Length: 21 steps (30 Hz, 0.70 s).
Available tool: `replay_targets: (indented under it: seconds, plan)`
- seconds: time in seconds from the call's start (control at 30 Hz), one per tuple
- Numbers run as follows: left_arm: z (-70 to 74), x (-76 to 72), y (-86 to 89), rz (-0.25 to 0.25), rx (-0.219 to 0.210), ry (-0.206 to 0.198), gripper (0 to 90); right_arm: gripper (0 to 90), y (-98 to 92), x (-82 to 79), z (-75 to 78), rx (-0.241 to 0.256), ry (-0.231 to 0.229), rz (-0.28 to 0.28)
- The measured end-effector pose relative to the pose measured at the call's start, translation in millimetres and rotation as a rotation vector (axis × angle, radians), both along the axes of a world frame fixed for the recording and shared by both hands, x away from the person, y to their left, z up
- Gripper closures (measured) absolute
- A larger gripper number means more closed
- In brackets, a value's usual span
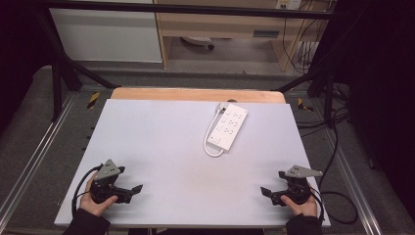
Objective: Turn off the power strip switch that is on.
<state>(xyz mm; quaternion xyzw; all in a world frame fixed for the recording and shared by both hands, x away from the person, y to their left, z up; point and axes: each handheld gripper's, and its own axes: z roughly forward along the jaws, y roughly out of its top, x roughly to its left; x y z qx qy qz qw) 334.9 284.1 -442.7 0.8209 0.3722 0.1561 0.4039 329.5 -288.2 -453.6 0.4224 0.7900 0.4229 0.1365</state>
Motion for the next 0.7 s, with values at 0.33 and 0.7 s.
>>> replay_targets:
  seconds: [0.33, 0.7]
  plan:
    - [-2.6, 0.0, 2.0, 0.007, -0.005, 0.007, 2.8, 1.1, 1.2, 0.2, -1.0, -0.009, 0.001, 0.003]
    - [-3.1, 0.0, 2.0, 0.008, 0.000, 0.007, 3.2, 1.2, 3.5, 0.3, -0.2, -0.004, 0.006, 0.005]
